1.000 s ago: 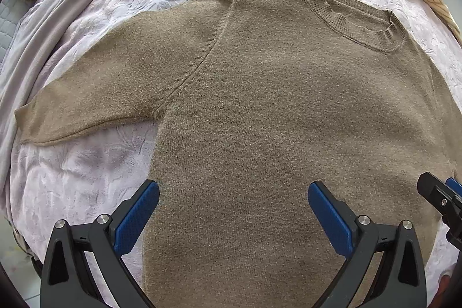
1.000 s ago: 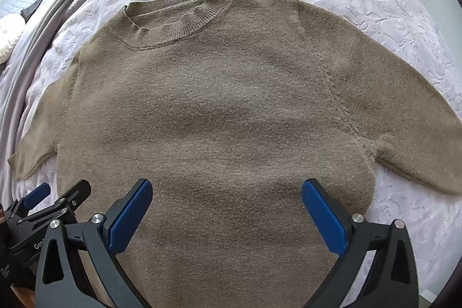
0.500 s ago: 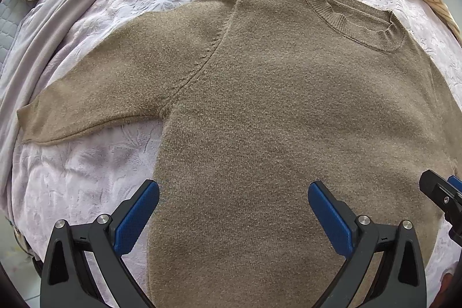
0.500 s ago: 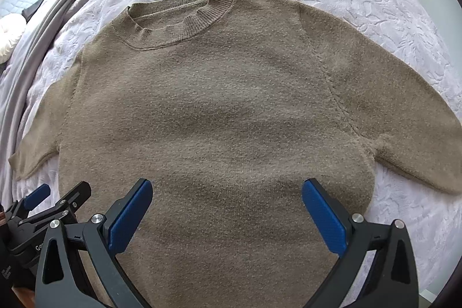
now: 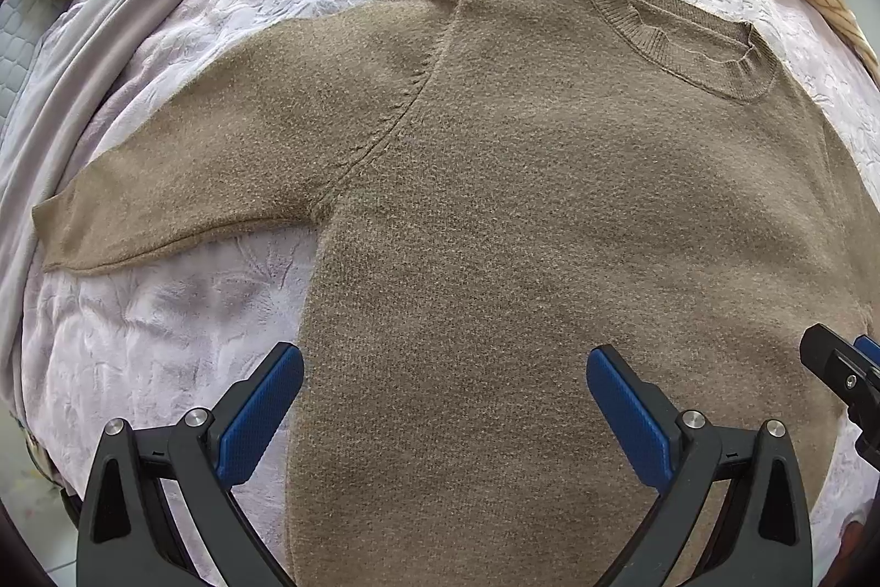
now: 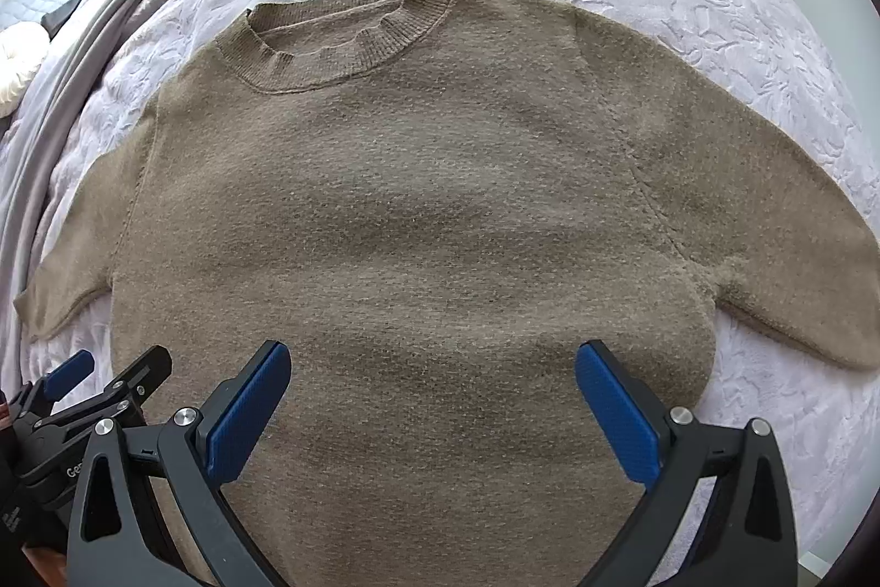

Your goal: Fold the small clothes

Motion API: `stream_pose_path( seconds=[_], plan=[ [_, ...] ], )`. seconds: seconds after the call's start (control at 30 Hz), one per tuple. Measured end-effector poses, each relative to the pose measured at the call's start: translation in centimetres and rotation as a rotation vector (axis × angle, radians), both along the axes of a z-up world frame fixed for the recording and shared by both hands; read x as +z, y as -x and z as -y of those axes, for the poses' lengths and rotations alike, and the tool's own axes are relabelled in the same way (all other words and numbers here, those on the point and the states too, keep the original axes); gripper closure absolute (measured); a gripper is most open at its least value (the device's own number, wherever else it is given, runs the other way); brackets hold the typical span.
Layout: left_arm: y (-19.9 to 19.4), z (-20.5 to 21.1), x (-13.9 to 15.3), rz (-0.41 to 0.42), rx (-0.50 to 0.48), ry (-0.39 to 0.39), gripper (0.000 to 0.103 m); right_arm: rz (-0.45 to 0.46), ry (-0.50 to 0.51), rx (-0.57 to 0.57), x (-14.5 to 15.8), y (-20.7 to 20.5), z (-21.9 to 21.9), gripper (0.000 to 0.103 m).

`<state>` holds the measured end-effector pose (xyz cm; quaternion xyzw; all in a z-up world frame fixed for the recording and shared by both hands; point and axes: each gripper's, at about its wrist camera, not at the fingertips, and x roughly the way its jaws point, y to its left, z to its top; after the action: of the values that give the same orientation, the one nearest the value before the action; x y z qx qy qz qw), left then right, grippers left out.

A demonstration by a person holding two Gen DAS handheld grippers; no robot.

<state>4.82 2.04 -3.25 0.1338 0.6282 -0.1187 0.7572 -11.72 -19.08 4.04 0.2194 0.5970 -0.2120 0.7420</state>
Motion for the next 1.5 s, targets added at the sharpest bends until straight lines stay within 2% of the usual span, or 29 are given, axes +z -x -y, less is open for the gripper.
stream_pose_path(
  seconds=[1.1, 1.5],
  plan=[
    [-0.1, -1.2, 0.3, -0.005, 0.008, 0.025, 0.000, -0.008, 0.023, 0.012, 0.6, -1.0, -1.6, 0.000],
    [-0.7, -2.9, 0.2, -0.013, 0.025, 0.053, 0.000, -0.012, 0.031, 0.026, 0.8, -1.8, -2.6, 0.000]
  ],
)
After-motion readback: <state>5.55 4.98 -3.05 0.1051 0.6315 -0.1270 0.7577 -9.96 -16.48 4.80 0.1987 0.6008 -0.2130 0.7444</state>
